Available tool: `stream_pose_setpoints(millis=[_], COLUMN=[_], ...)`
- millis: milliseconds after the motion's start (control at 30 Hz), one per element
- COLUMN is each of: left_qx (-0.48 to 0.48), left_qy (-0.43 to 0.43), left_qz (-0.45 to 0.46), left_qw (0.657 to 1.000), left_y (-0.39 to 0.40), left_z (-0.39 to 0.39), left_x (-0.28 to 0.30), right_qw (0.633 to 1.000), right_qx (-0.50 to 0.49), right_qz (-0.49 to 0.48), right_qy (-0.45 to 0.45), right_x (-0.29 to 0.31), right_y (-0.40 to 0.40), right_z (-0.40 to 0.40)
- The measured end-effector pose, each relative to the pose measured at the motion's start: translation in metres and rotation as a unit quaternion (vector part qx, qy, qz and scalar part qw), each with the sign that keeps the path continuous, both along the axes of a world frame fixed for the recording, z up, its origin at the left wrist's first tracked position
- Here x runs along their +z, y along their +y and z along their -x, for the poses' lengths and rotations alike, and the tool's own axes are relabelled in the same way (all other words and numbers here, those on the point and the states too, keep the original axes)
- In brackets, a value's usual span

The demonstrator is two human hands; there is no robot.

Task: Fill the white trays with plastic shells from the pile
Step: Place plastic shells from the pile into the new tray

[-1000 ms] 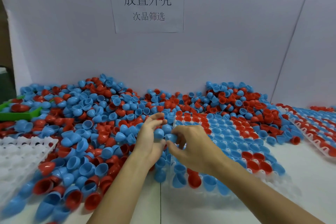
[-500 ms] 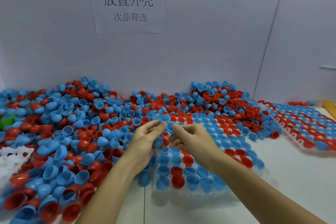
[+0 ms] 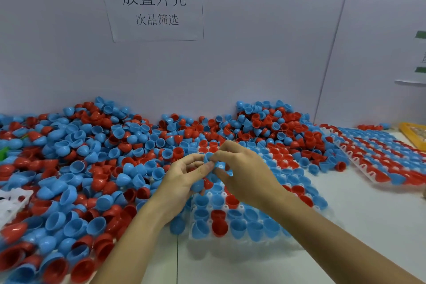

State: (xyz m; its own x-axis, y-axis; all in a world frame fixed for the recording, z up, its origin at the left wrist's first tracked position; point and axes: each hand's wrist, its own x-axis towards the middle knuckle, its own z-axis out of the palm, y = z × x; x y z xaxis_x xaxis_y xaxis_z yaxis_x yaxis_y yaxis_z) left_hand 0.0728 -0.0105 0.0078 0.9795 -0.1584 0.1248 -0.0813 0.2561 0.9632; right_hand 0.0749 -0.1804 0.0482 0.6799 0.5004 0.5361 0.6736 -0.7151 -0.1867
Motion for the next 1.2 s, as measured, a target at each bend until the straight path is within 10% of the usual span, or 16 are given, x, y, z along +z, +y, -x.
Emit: stream_pose_setpoints(millis=[767,1200], left_qx=[0.133,0.102], left_qy=[0.003,0.0], left_qz=[0.014,0.054], left_qw=[0.991,0.993], left_y=[0.0,-0.001], left_z=[-0.009,-0.005], left_x=[-0.009,-0.004], right_qw=[0.917,0.897], right_qx=[-0.165,-0.155], right_qz=[0.28,0.272], right_qy=[0.232,0.312], right_x=[-0.008,0.012], right_y=[-0.133,-0.131], right_z=[0.031,0.026])
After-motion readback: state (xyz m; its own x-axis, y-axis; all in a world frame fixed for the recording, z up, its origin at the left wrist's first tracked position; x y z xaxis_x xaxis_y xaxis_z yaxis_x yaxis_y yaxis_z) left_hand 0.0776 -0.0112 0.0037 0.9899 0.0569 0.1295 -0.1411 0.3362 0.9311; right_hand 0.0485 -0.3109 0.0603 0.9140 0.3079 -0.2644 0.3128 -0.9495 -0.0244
